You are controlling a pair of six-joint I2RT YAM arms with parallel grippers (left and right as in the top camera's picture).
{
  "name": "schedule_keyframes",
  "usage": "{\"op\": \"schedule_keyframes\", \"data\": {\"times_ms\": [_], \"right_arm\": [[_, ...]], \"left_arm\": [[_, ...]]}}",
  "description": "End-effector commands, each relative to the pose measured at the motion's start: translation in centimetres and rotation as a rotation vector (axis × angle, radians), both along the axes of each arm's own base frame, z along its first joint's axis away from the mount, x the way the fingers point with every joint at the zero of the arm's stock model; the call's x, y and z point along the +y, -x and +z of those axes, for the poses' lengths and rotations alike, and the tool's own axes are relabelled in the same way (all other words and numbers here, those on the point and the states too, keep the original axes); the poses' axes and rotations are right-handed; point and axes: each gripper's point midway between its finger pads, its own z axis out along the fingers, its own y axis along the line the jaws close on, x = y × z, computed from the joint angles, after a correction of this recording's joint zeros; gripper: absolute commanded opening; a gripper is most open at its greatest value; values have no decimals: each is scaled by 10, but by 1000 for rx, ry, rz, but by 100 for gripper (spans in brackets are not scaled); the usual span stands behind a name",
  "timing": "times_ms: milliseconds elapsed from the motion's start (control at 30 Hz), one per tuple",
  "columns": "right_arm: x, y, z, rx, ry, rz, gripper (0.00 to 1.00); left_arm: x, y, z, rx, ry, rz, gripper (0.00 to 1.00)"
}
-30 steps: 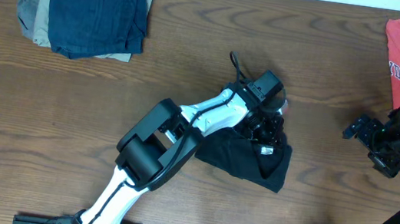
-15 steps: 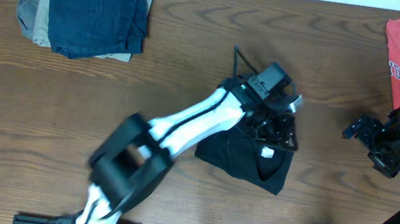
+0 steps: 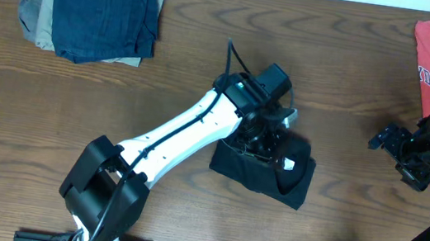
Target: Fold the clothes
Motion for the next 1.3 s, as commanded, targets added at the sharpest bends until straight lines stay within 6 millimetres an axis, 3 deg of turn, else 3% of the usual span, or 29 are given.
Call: {"op": "schedule_keyframes", "data": {"times_ms": [0, 100, 367, 500, 667, 733, 900, 1000, 1133, 1267], "right_arm": [[-3, -2, 4, -12, 7, -16, 99], [-3, -2, 4, -12, 7, -16, 99], [-3, -2, 4, -12, 7, -16, 99], [-3, -2, 4, -12, 8, -15, 99], [-3, -2, 4, -12, 7, -16, 99], [-3, -2, 4, -12, 7, -15, 99], [-3, -2, 4, -12, 8, -15, 99], [-3, -2, 4, -12, 8, -14, 99], [-3, -2, 4, -12, 7, -15, 99], [-3, -2, 4, -12, 8, -15, 99]], "left_arm": [[1, 0, -19, -46, -7, -48, 32], [-10, 14, -33, -1, 54, -73, 32], [-20, 42, -106, 127, 77, -50, 33], [-39, 64, -122, 215, 169, -106, 33], [-63, 80, -146, 207, 206, -150, 33], [-71, 83, -149, 198, 220, -155, 39], [-78, 80, -141, 188, 235, -144, 40], [-79, 77, -127, 178, 247, -140, 40], [-83, 74, -88, 129, 306, -150, 40], [-85, 64, -32, 46, 406, -148, 42]]}}
